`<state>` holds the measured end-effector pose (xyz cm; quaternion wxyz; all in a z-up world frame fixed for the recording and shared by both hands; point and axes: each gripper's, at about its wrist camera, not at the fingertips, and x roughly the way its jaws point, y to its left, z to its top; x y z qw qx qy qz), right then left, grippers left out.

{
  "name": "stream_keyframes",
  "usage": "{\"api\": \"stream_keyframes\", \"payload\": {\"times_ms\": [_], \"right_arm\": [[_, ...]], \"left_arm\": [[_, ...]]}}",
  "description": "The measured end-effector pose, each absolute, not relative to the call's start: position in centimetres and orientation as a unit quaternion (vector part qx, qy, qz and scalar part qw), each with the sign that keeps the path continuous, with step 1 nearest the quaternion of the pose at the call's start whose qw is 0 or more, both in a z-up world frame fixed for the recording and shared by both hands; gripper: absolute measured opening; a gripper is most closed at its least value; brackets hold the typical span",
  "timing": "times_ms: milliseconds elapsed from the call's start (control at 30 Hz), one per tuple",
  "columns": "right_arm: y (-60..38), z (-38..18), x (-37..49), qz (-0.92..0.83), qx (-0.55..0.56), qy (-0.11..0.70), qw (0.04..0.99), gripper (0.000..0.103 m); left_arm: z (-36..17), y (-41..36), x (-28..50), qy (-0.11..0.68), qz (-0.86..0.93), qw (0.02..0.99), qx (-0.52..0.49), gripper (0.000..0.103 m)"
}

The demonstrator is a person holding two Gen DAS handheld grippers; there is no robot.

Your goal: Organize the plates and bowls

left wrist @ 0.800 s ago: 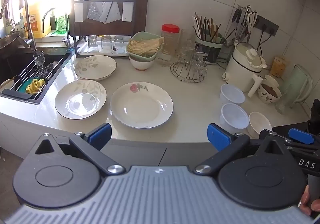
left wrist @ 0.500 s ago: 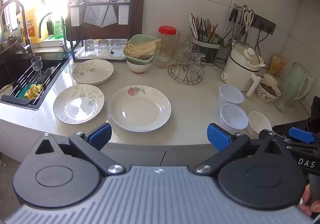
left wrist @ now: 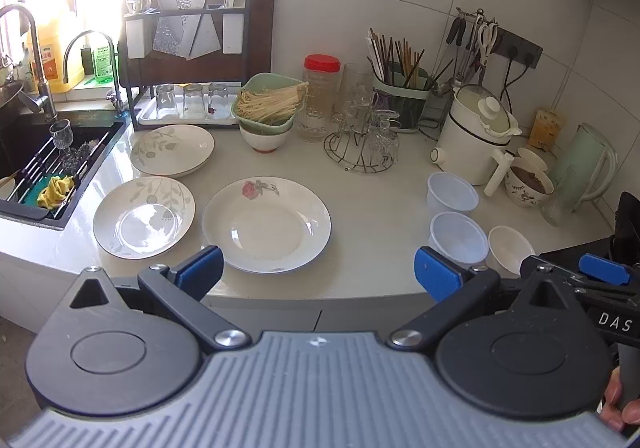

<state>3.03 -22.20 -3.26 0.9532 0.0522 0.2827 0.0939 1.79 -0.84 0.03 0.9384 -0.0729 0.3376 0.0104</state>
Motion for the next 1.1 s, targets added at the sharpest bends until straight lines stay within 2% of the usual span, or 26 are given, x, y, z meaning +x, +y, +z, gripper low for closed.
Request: {"api": "stream_keyframes", "payload": {"times_ms": [1100], "right_arm": [[-22.30, -3.91, 2.51, 0.103, 0.053, 0.281, 0.953, 0.103]], "left_arm": [[0.20, -1.15, 0.81, 0.335, 0.009, 0.940, -0.064, 0.103]]}}
